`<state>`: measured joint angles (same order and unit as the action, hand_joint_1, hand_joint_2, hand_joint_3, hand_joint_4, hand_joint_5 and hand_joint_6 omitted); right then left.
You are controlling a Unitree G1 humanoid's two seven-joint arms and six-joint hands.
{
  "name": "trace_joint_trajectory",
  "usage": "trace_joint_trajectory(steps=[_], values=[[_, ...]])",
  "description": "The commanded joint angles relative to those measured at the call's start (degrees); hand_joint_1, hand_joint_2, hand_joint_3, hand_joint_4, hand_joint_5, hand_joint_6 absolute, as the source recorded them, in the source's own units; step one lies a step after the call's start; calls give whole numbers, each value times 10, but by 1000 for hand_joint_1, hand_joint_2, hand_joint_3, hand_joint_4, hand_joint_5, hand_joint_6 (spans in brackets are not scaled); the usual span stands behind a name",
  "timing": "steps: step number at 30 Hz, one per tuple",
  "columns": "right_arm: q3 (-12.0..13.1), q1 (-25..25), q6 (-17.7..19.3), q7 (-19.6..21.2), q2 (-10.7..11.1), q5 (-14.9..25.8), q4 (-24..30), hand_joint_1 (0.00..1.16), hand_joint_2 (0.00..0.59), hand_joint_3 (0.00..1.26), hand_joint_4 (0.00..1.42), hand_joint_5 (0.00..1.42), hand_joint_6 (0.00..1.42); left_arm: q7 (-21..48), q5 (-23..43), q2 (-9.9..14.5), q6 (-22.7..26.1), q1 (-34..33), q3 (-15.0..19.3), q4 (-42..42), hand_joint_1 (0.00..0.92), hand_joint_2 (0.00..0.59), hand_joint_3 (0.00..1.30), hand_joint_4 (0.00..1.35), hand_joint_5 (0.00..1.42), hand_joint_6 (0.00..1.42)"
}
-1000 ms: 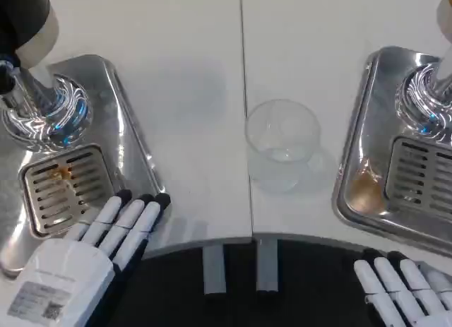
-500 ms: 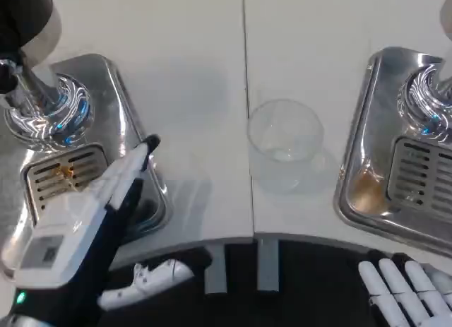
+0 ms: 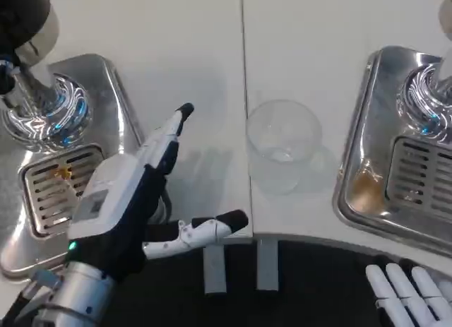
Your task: Grasp the cup under the faucet to collect the drink, then remove the cup.
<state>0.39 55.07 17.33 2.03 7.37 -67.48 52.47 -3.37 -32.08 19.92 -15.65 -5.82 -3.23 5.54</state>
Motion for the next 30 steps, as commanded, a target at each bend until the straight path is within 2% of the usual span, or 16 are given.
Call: trace_joint_trajectory(steps=[1, 6, 9, 17, 30], values=[[6, 8, -1, -16, 1, 14, 11, 257, 464, 0, 0, 0, 62, -25, -10, -12, 17, -58, -12, -79, 316, 61, 0, 0, 52, 168], [7, 9, 1, -27, 0, 16, 16, 248, 448, 0, 0, 0, 70, -44, -9, -16, 11, -99, -25, -126, 334, 63, 0, 0, 61, 168], [7, 9, 1, -31, -1, 17, 17, 246, 447, 0, 0, 0, 74, -48, -2, -28, 15, -119, -36, -144, 338, 62, 0, 0, 62, 168], [8, 13, 2, -32, -3, 18, 22, 242, 447, 0, 0, 0, 91, -43, 3, -40, 4, -140, -66, -155, 350, 60, 0, 0, 75, 180], [3, 12, 1, -35, -7, 24, 24, 239, 447, 0, 0, 0, 103, -53, -12, -62, 32, -181, -98, -198, 354, 62, 0, 0, 128, 249]])
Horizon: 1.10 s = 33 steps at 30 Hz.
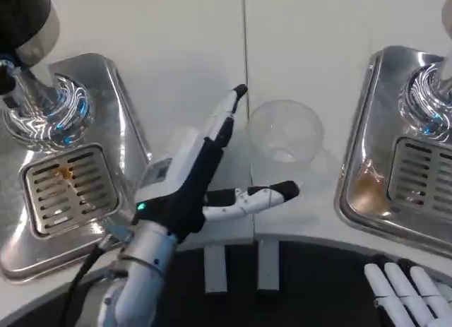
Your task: Grasp the cup under the faucet to collect the drink, then remove the cup.
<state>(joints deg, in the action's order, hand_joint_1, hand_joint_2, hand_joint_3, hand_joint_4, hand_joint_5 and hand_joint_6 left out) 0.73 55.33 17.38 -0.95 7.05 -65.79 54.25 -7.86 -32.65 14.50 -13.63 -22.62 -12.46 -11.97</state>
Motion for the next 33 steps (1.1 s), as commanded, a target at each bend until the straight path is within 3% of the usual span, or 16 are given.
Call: trace_joint_trajectory(steps=[1, 6, 15, 20, 23, 27, 29, 31, 33], values=[[0, 9, 1, -5, -3, 7, 6, 239, 447, 0, 0, 0, 104, -10, -5, -11, 13, -18, -6, -28, 362, 60, 0, 0, 132, 257], [-1, 8, 2, -4, -2, 7, 1, 238, 447, 0, 0, 2, 120, -17, -1, -24, 10, -32, -5, -38, 372, 67, 0, 0, 179, 300], [1, 6, -5, -8, -6, 12, 2, 237, 447, 4, 0, 17, 137, -22, -16, -32, -5, -34, -36, -41, 412, 66, 0, 0, 330, 569], [-1, 8, -5, -10, -13, 12, 5, 237, 447, 13, 0, 28, 153, -39, -36, -45, 14, -42, -50, -45, 459, 68, 0, 13, 460, 837], [-4, 13, -5, -11, -19, 14, 9, 233, 438, 14, 0, 37, 156, -54, -49, -60, 36, -46, -56, -44, 490, 70, 16, 89, 601, 1044], [1, 19, -6, -25, -22, 24, 19, 231, 437, 17, 0, 43, 157, -93, -86, -90, 68, -47, -77, -36, 514, 71, 267, 374, 883, 1394], [2, 18, -12, -30, -28, 26, 21, 230, 437, 22, 0, 47, 167, -113, -89, -103, 70, -43, -81, -31, 515, 71, 460, 604, 1064, 1423], [0, 17, -15, -33, -34, 23, 21, 229, 437, 24, 0, 52, 170, -132, -86, -112, 59, -39, -82, -28, 531, 71, 745, 932, 1270, 1424], [-3, 14, -19, -37, -38, 19, 23, 228, 437, 32, 0, 62, 175, -144, -76, -119, 46, -34, -81, -24, 543, 66, 932, 1139, 1387, 1424]])
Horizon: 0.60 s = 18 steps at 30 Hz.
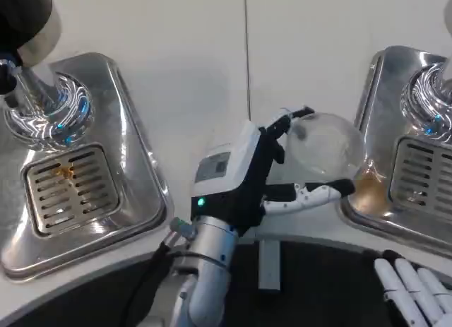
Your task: Grasp the cup under the faucet to collect the drink, then remove the cup.
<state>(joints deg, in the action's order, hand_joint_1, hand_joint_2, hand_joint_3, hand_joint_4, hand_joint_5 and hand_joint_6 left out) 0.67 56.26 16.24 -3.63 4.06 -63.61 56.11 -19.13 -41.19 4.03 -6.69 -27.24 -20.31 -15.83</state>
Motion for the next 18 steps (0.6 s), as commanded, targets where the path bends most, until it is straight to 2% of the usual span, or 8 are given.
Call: trace_joint_trajectory(steps=[1, 3, 8, 18], values=[[-2, 2, -10, -14, -11, -4, 4, 228, 437, 33, 0, 65, 176, -34, 14, -17, -28, 14, -2, 17, 551, 68, 991, 1195, 1414, 1424], [-2, -2, -13, -17, -14, -5, 3, 228, 437, 33, 0, 68, 177, -33, 25, -20, -35, 14, 1, 20, 559, 72, 1041, 1243, 1423, 1424], [-8, -23, -25, -32, -22, -15, -1, 226, 437, 43, 0, 83, 191, -23, 58, -31, -35, 14, 11, 28, 578, 71, 1098, 1265, 1405, 1424], [-15, -27, -30, -41, -23, -19, 5, 226, 437, 44, 0, 93, 202, -21, 69, -38, -19, 17, 14, 34, 603, 60, 1136, 1212, 1391, 1424]])
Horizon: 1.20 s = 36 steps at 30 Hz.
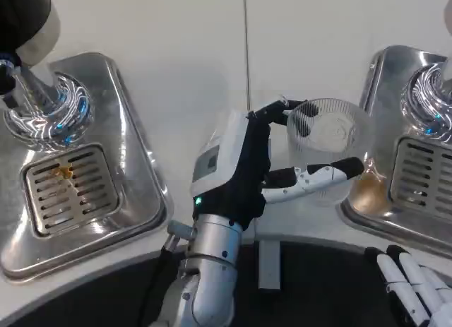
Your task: Grasp the cup under the faucet to collect the drink, then remove the cup.
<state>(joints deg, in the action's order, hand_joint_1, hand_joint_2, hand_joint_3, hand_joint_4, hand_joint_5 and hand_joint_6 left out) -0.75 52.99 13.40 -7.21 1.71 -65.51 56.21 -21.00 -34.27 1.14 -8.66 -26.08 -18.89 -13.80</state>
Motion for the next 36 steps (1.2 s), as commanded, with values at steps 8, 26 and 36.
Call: trace_joint_trajectory(steps=[8, 26, 36], values=[[-4, 11, 0, -4, 1, 1, 4, 226, 437, 44, 0, 95, 211, -11, -6, -4, 5, -7, 6, 6, 599, 53, 1176, 1132, 1404, 1424], [10, -12, 1, 3, 19, 9, -8, 226, 437, 44, 0, 92, 214, 9, 38, 80, -66, 22, 64, 47, 581, 14, 1164, 1054, 1381, 1424], [8, -52, -4, -5, 23, -1, -28, 226, 437, 44, 0, 85, 211, 20, 47, 90, -76, 52, 89, 93, 600, 0, 1142, 1033, 1363, 1424]])
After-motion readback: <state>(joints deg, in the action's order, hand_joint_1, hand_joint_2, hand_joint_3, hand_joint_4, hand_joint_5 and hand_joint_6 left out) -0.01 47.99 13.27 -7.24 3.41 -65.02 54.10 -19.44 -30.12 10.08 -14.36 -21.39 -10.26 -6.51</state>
